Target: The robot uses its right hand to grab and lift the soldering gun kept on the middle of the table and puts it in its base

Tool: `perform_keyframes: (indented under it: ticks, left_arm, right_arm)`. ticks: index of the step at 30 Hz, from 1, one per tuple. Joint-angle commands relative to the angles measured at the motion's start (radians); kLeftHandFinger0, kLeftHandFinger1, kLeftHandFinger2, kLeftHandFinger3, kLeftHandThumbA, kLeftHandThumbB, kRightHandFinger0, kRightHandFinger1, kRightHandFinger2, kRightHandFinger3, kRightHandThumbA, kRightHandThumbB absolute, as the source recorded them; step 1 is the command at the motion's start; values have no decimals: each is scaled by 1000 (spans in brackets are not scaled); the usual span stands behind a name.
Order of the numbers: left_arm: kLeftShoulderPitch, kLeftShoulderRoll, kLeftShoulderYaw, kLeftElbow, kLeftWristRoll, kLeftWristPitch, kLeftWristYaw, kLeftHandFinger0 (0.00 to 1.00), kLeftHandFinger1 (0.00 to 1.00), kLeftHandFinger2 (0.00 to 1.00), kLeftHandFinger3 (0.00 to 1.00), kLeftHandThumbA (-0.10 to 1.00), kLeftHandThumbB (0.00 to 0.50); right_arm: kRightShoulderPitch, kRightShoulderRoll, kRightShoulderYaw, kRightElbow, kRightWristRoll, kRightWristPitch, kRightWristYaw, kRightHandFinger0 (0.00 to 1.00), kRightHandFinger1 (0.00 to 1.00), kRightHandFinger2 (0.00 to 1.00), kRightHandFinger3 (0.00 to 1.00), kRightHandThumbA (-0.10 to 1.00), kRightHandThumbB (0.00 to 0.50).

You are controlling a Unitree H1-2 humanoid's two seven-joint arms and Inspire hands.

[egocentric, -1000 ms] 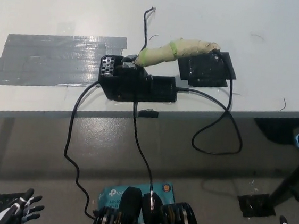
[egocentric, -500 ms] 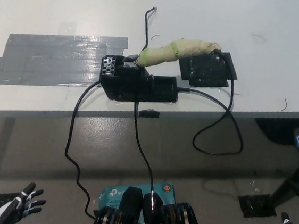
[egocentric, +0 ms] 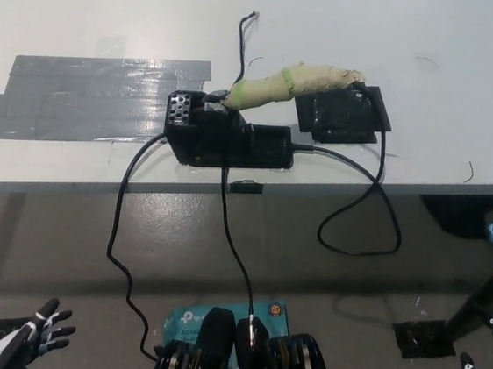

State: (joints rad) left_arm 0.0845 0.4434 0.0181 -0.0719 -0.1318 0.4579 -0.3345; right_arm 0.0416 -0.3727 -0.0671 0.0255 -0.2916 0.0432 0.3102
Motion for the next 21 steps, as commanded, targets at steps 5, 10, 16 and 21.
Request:
perform_keyframes:
  ticks: [5, 10, 16, 21]
  left_arm:
    - [1, 17, 4, -8, -1, 12, 4, 1000, 1000, 997, 1000, 1000, 472]
    - [1, 10, 11, -3, -8, 12, 7, 1000, 1000, 988, 1000, 1000, 473]
    - [6, 16, 5, -6, 1, 12, 4, 1000, 1000, 995, 1000, 1000, 494]
    - [12, 15, 4, -8, 6, 12, 12, 1000, 1000, 986, 1000, 1000, 500]
  right_arm:
    - [-5, -30, 4, -13, 11, -9, -28, 1000, 1000, 1000, 1000, 347, 336]
    - [-3, -33, 12, -24, -4, 1, -29, 1000, 1000, 1000, 1000, 330, 329]
    - [2, -40, 21, -31, -11, 15, -24, 1000, 1000, 1000, 1000, 343, 327]
    - [2, -49, 28, -22, -7, 18, -20, 1000, 1000, 1000, 1000, 365, 339]
